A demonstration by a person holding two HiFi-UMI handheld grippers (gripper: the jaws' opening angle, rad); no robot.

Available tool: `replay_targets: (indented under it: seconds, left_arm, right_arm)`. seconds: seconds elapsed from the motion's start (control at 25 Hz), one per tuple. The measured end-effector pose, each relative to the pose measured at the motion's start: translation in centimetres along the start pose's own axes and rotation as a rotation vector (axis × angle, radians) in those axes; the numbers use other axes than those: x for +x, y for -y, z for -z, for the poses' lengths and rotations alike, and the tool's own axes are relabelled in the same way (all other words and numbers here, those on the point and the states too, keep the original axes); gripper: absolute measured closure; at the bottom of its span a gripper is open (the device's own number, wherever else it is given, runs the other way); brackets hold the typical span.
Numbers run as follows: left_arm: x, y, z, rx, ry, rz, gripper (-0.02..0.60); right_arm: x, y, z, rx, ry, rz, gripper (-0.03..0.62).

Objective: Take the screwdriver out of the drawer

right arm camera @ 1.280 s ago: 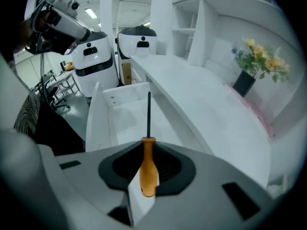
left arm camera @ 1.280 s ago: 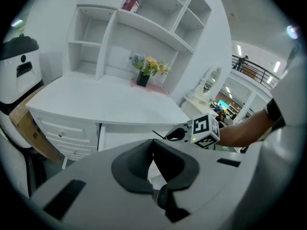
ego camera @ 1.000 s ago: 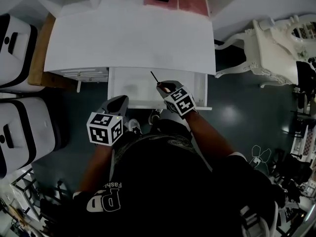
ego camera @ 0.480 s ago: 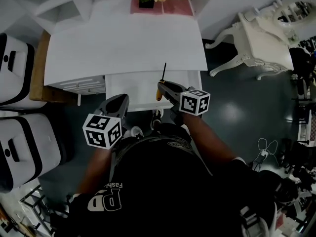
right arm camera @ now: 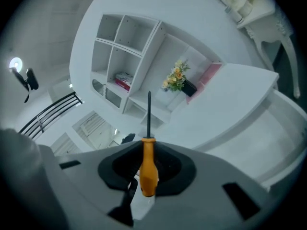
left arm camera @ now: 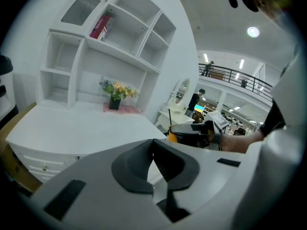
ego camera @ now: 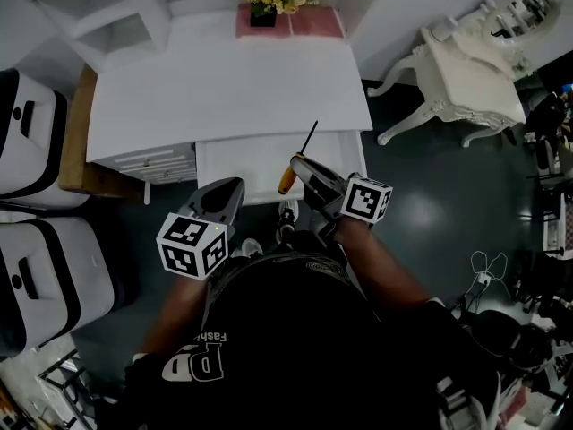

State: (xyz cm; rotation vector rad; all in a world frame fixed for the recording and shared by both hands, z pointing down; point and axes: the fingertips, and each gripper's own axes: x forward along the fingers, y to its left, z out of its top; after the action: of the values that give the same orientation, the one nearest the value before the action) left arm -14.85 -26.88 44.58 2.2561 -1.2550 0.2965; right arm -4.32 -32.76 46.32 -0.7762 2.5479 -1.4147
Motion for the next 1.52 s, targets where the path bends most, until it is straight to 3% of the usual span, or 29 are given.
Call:
replay_targets:
  seconds: [0.76, 1.32, 1.52]
  left_arm:
    - [-4.5, 3.9, -0.7, 0.062, 0.071, 0.079, 0.568]
    - [-4.2, 4.9, -0.3, 0.034, 0.114, 0.054, 0.568]
    - [-4.2, 7.5, -0.2, 0.027, 0.13, 0.046, 0.568]
  right_arm:
    - [-4.7, -8.4, 0.7, -0.003, 0.159, -0.109, 0.518]
    - [-6.1, -9.7, 0.0, -0.007, 0.157, -0.156, 0.518]
    - [-8.6, -10.1, -0.1, -0.023, 0.144, -0.17, 0.519]
